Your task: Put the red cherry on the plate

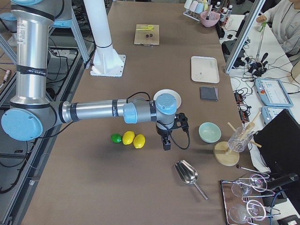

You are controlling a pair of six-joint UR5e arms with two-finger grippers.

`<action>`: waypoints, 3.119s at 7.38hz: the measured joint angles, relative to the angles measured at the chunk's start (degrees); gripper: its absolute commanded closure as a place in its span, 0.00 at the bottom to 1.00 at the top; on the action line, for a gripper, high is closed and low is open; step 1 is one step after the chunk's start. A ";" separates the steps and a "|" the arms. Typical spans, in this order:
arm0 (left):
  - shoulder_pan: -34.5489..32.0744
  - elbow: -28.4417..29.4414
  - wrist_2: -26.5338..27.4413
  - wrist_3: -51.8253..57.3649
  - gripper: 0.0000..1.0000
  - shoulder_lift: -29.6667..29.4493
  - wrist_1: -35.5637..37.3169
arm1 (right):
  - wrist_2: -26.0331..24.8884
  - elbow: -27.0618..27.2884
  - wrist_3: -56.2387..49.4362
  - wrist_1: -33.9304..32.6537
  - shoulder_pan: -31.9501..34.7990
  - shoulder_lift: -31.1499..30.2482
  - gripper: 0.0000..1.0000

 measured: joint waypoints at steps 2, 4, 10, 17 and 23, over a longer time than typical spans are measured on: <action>-0.05 -0.77 -0.04 0.01 0.03 0.04 0.29 | -0.04 0.11 -0.03 0.00 0.15 -0.17 0.00; -0.16 -0.87 0.29 -0.40 0.03 0.08 0.27 | 0.01 0.37 -0.06 0.00 0.23 -0.51 0.00; -0.61 -2.50 0.09 -0.59 0.03 0.96 0.05 | 0.09 0.35 -0.25 4.54 0.28 -2.32 0.00; -0.31 -2.83 -0.05 -0.28 0.02 1.24 -0.33 | 0.26 -0.27 0.26 11.14 0.19 -5.20 0.00; 0.69 -2.49 -5.90 -0.68 0.03 4.15 -12.34 | 6.99 -1.24 11.14 22.64 -9.81 -3.86 0.01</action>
